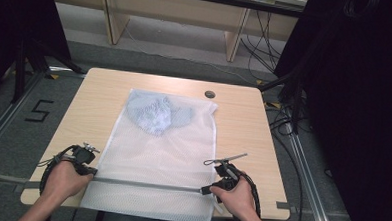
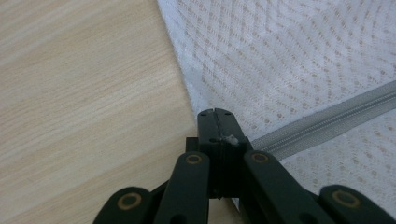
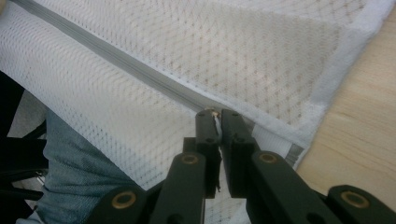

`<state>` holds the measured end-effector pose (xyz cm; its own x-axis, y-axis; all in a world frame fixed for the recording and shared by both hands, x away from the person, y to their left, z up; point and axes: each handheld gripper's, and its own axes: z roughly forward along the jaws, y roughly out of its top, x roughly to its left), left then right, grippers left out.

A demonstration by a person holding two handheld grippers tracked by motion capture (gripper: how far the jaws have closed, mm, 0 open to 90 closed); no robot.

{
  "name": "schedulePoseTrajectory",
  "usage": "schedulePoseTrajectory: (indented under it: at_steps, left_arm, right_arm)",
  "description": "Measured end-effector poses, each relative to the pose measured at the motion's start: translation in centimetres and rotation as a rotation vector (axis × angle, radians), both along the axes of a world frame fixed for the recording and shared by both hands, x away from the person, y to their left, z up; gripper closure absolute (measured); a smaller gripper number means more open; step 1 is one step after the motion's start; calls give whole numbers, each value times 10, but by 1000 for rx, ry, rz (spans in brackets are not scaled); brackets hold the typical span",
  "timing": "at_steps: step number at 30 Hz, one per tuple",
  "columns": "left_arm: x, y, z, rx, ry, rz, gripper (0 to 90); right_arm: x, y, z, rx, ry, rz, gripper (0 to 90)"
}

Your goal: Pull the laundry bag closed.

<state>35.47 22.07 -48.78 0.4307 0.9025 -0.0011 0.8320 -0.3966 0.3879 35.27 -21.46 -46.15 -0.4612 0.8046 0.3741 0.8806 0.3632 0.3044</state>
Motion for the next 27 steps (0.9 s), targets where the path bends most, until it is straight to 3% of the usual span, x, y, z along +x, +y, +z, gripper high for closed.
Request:
schedulePoseTrajectory:
  at_steps: [1,2,4,6,7,9,11,16,18,19,20,21,22,23,24,27]
  left_arm:
    - [0,0,0,0,1,-4,899]
    - [0,0,0,0,0,-4,899]
    - [0,0,0,0,0,-4,899]
    - [0,0,0,0,-3,0,899]
    - [0,-1,0,-1,-4,0,899]
    - [0,-1,0,4,-8,7,899]
    - [0,-1,0,2,-3,-7,899]
    - [0,-2,0,-2,-5,-8,899]
    - [-1,-3,0,-6,-4,-6,899]
    - [-1,-3,-1,-12,-7,0,899]
    - [-1,-3,-1,-13,-8,1,899]
    - [-1,-3,-1,-13,-8,1,899]
    - [-1,-3,-1,-14,-8,1,899]
    - [-1,-3,-1,-14,-8,1,899]
    - [-1,-3,-1,-12,-7,-3,899]
    - [-1,-2,0,-5,-14,-4,899]
  right_arm:
    - [-2,1,3,-14,47,-29,871]
    - [-1,-1,2,-14,29,-22,870]
    - [-1,-3,4,-29,56,-36,870]
    - [1,-7,1,-12,19,-11,870]
    - [-1,-6,3,-35,51,-47,870]
    - [0,-8,4,-28,83,-46,870]
    - [2,-13,2,-42,57,-48,870]
    - [5,-19,-3,-60,57,-74,869]
    - [4,-17,-2,-54,99,-82,869]
    - [2,-12,-1,-35,148,-135,869]
    - [3,-13,-3,-28,127,-125,869]
    - [2,-10,-1,-17,168,-176,869]
    - [2,-10,-2,-13,170,-172,868]
    - [2,-10,-2,-13,170,-172,868]
    - [5,-17,-9,-23,44,-79,866]
    - [3,-18,-10,-5,24,-62,862]
